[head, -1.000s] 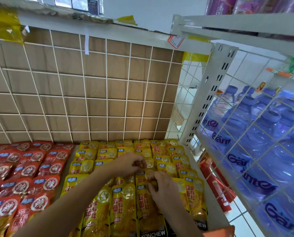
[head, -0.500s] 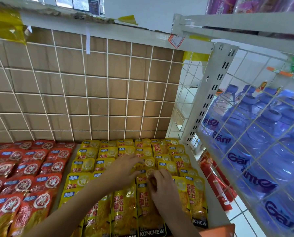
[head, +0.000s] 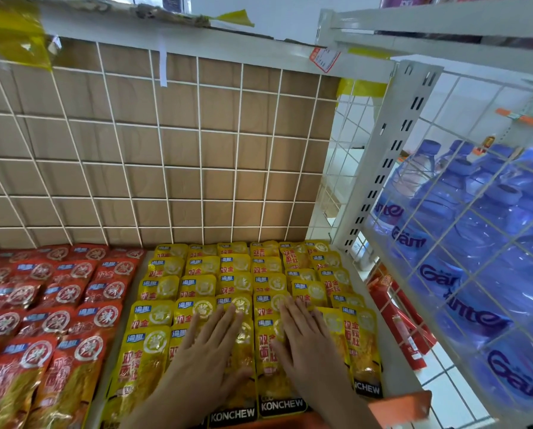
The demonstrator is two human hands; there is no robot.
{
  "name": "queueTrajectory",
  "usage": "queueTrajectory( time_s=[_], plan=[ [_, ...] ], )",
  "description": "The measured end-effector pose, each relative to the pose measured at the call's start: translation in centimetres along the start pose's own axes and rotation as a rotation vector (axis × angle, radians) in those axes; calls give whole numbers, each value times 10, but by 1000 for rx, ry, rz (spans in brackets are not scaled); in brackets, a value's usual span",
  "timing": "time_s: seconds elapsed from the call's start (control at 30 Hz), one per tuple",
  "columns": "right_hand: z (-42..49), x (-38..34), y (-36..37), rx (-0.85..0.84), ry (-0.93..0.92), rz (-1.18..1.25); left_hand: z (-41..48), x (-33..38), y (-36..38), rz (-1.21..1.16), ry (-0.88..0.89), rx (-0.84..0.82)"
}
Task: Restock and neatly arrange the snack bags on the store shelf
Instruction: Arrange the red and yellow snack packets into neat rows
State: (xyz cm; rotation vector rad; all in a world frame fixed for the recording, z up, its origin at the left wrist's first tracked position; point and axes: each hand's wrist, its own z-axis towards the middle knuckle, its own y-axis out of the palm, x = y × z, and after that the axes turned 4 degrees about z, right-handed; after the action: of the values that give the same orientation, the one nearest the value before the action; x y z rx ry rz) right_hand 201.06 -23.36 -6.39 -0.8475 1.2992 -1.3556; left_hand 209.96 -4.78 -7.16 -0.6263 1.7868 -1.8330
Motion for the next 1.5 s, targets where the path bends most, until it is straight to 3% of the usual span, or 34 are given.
queueTrajectory(
  time_s=[0.33,0.47,0.63,0.77,0.9,1.07,1.2,1.5],
  plan=[
    [-1,2,-2,-39,-14,9,-1,11,3,31,-33,43],
    [6,8,-8,8,-51,143,2,11,-7,7,-17,57],
    [26,23,-20,33,-55,224,18,28,-15,-54,5,-51],
    [41,30,-21,27,-53,244,39,30,-26,-58,-31,47],
    [56,36,-22,-28,-47,251,57,38,-27,-118,57,19],
    [83,38,-25,-61,-49,250,58,46,-23,-68,10,53],
    [107,32,-27,-91,-59,241,57,46,-18,-85,-12,-18],
    [133,32,-19,-155,40,356,57,46,-13,-44,-37,13]
  ],
)
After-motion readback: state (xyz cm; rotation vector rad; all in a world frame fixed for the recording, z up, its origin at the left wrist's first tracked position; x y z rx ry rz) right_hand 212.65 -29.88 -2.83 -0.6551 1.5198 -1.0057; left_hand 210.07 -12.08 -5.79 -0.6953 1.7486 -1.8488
